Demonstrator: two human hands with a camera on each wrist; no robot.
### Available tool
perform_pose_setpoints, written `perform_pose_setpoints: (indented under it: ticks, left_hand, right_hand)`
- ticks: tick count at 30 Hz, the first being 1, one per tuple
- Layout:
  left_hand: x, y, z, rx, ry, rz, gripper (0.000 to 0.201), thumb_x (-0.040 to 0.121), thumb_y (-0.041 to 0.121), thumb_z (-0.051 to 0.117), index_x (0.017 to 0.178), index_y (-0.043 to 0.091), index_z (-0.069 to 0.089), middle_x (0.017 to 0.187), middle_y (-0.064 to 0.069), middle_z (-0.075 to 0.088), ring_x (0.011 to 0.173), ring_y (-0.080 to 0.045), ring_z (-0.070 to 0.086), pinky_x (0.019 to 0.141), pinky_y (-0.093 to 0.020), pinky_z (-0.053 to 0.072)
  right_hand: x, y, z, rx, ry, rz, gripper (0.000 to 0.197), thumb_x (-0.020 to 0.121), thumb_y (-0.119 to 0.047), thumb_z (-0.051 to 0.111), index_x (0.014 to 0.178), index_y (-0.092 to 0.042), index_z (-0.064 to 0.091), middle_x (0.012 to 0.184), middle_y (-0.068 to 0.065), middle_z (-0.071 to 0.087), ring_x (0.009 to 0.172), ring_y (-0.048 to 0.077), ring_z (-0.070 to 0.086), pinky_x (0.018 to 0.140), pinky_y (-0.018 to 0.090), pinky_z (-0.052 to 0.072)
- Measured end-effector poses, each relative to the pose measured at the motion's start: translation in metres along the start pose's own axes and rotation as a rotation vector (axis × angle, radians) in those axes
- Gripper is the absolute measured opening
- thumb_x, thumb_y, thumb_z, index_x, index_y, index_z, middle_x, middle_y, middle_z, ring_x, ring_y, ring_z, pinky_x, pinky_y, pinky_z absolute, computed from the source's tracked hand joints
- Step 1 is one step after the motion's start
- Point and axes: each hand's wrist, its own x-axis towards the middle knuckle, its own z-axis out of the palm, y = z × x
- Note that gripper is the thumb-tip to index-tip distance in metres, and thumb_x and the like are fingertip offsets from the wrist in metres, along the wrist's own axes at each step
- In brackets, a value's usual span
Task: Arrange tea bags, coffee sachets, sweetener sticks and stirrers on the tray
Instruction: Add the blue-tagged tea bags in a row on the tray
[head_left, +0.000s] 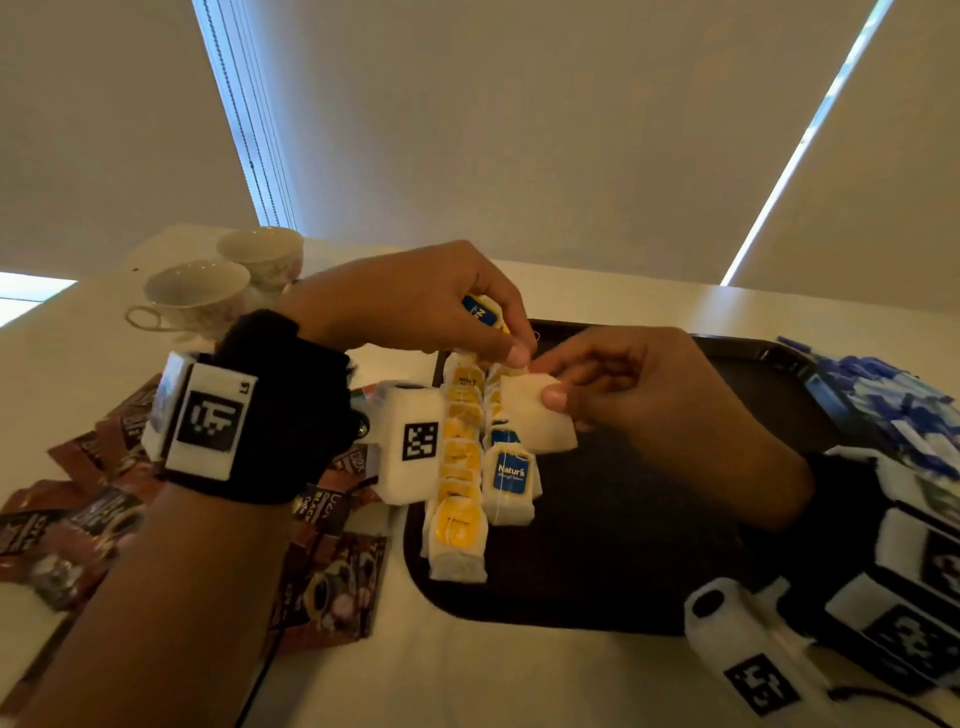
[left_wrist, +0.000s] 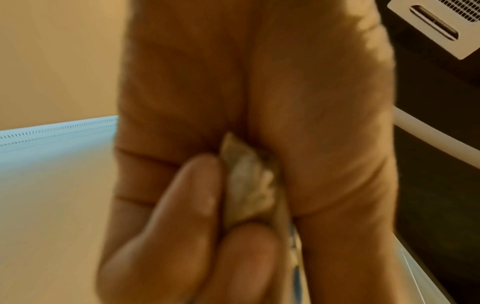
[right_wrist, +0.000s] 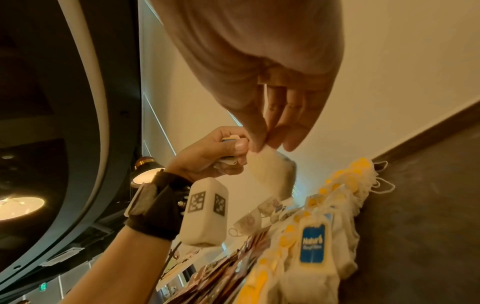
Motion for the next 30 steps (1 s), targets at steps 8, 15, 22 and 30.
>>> perform_pose_setpoints:
  ticks: [8, 15, 22, 30]
  left_hand:
    - [-0.014, -0.010, -0.020, -0.056, 0.147, -0.064, 0.038, 0.072, 0.042, 0.066, 0.106, 0.025, 0.070, 0.068, 0.009, 0.065, 0.049, 0.001, 0.051, 0.045, -0.010, 0.039]
    - [-0.012, -0.009, -0.018, -0.048, 0.139, -0.052, 0.032, 0.079, 0.038, 0.066, 0.107, 0.023, 0.068, 0.069, 0.010, 0.065, 0.049, 0.002, 0.053, 0.044, -0.010, 0.039]
    - [-0.005, -0.013, -0.013, -0.074, 0.135, -0.023, 0.021, 0.090, 0.035, 0.056, 0.102, 0.020, 0.066, 0.071, 0.011, 0.062, 0.059, -0.003, 0.054, 0.049, -0.013, 0.044]
    - [-0.001, -0.012, -0.010, -0.436, 0.132, -0.095, 0.027, 0.097, 0.023, 0.035, 0.095, 0.021, 0.061, 0.064, 0.011, 0.056, 0.049, -0.004, 0.050, 0.047, -0.018, 0.042]
  right_hand:
    - [-0.004, 0.006, 0.005, 0.118, -0.464, 0.502, 0.010, 0.078, -0.012, 0.068, 0.087, -0.016, 0.065, 0.078, -0.004, 0.071, 0.069, 0.007, 0.069, 0.058, 0.016, 0.054]
    - [0.014, 0.018, 0.017, -0.011, -0.521, 0.568, 0.008, 0.084, -0.012, 0.064, 0.089, -0.016, 0.060, 0.082, -0.001, 0.067, 0.064, 0.006, 0.067, 0.060, 0.017, 0.055]
    - [0.015, 0.015, 0.027, -0.449, -0.447, 0.367, 0.018, 0.087, -0.030, 0.063, 0.091, -0.026, 0.046, 0.080, -0.007, 0.056, 0.064, 0.004, 0.056, 0.059, 0.017, 0.050]
    - [0.004, -0.010, 0.022, -0.402, -0.386, 0.172, 0.025, 0.074, -0.051, 0.065, 0.081, -0.031, 0.051, 0.078, -0.010, 0.054, 0.068, 0.001, 0.051, 0.059, 0.014, 0.042]
